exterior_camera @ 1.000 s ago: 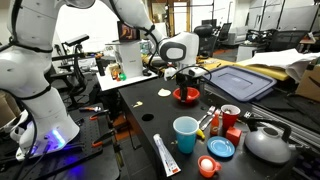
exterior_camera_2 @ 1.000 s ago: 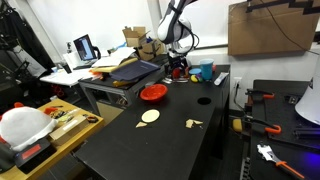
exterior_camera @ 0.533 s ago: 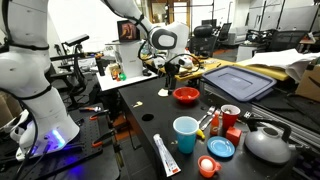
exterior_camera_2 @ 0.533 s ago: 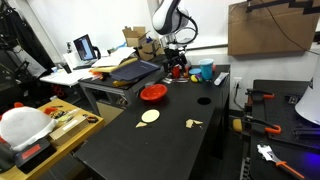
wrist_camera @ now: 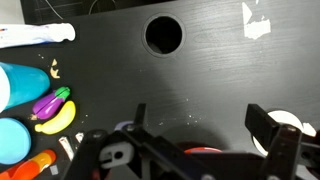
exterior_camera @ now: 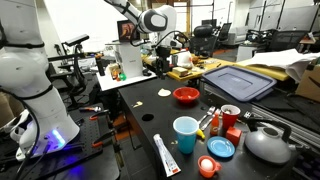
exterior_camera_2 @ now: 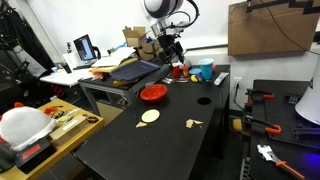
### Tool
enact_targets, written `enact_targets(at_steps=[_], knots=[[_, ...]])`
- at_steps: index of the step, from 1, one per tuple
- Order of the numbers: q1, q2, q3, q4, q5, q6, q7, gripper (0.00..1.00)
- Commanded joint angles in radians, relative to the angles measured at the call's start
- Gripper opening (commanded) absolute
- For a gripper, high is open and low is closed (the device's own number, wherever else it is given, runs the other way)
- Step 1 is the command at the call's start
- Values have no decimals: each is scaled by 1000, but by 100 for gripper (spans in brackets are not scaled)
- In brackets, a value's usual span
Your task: Move the banana to the right
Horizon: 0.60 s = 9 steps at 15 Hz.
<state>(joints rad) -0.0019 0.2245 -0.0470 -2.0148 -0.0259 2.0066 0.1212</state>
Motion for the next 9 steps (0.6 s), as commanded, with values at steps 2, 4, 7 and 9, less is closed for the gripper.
enact_targets(at_steps=[2, 4, 7, 9], knots=[[28, -92, 21, -14, -75, -91, 27, 100], [31, -119, 29, -13, -69, -105, 24, 100], [30, -164, 37, -17, -62, -110, 29, 100], [25, -207, 38, -23, -58, -105, 28, 100]])
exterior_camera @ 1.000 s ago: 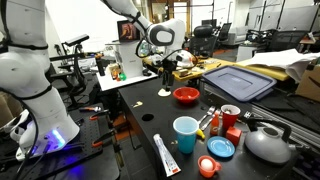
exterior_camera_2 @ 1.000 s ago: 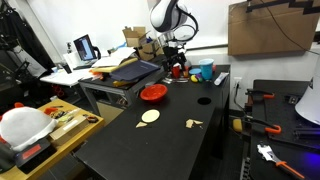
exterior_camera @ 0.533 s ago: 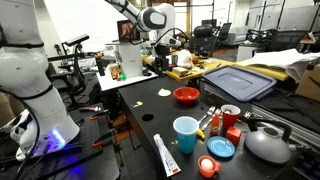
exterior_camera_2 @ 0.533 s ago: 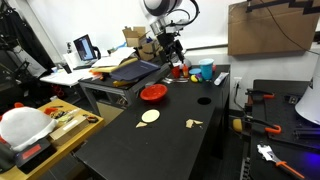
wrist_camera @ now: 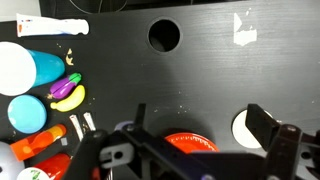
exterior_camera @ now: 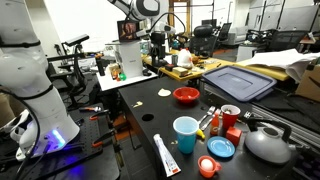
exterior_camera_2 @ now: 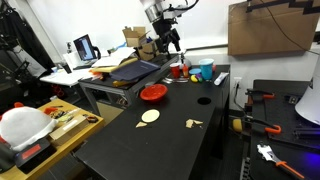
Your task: Move the banana to the right
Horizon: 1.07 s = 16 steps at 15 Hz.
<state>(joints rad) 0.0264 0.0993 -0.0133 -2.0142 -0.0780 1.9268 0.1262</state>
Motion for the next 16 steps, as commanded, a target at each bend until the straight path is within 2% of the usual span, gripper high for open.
enact_targets(at_steps=[1, 9, 14, 16], knots=[[-5, -102, 4, -26, -7, -26, 21, 100], [-43, -271, -16, -3, 1, -106, -40, 100], [-69, -299, -32, 20, 4, -172, -74, 100], [-73, -294, -33, 22, -3, -196, -42, 100]])
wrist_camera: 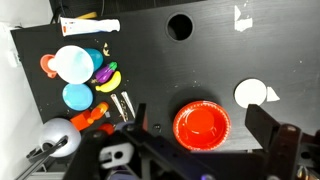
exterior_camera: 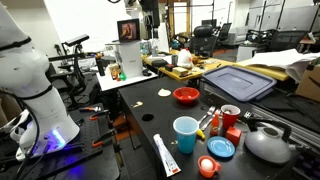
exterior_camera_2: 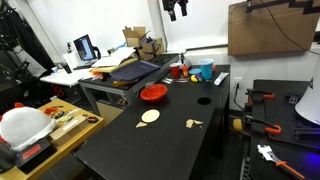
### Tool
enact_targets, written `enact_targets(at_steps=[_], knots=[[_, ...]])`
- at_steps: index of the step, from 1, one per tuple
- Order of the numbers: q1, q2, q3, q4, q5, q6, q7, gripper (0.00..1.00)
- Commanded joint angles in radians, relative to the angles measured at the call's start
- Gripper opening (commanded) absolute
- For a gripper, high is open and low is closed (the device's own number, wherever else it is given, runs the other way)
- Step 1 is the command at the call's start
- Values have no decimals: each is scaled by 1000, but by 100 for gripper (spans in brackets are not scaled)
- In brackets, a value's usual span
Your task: Move the banana to the right
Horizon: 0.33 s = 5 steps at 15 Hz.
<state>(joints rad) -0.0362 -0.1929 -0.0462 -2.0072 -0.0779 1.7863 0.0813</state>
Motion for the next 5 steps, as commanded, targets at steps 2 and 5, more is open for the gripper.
enact_targets(at_steps=[2, 5], knots=[[-11, 1, 2, 2, 1, -20, -1, 100], [-12, 1, 1, 2, 1, -24, 0, 100]])
